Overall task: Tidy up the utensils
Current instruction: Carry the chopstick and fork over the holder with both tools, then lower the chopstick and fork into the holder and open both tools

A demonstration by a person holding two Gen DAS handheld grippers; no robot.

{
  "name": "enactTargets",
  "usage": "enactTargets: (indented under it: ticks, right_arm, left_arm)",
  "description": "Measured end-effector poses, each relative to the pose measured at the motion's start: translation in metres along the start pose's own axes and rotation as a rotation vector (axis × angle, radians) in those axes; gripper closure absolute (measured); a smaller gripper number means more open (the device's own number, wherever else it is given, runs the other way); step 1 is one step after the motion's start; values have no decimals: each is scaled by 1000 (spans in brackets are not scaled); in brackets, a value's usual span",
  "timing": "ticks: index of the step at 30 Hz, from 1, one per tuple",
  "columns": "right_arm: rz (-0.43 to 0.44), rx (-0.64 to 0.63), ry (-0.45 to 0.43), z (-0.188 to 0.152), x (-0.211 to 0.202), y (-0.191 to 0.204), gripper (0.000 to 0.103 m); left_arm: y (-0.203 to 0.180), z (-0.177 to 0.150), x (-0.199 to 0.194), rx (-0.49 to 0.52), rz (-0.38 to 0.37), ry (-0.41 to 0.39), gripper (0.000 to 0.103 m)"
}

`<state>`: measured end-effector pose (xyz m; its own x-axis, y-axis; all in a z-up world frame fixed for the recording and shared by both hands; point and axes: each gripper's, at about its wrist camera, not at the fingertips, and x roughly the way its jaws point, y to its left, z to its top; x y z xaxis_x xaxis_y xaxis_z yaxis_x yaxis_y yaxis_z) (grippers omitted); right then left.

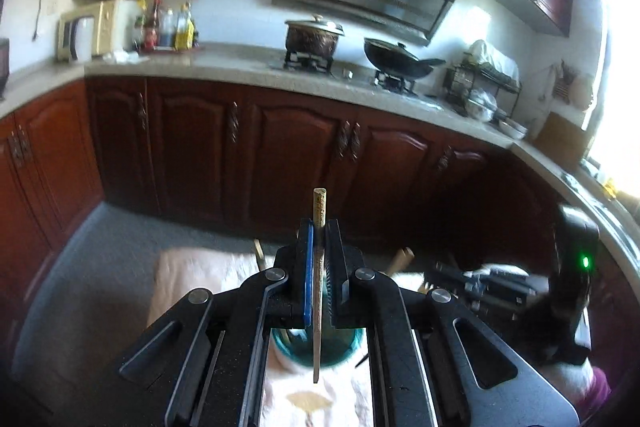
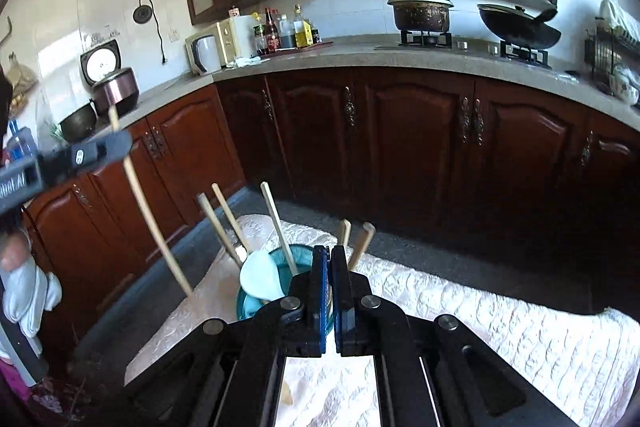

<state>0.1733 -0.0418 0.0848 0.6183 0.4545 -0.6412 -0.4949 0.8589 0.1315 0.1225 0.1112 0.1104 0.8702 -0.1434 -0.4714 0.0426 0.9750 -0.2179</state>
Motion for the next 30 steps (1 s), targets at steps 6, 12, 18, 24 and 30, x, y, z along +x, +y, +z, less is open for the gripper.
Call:
enactTargets:
  ticks: [6, 12, 18, 24, 30]
  right_arm:
    - [-43, -19, 18, -2, 29, 4, 101]
    - [-63, -58, 60, -20, 51, 12, 101]
    - [-39, -50, 124, -42, 72, 13, 101]
    - [-13, -38, 175, -58, 83, 14, 101]
    - [29, 49, 184, -60, 76, -2, 97]
  left_arm:
    - [0, -6, 33, 18, 54, -26, 99]
    - [2, -32, 60, 17, 78, 21, 99]
    - [9, -58, 71, -16, 80, 77, 99]
    - [11, -72, 70, -25, 82, 94, 99]
    - [15, -70, 67, -53, 74, 109, 99]
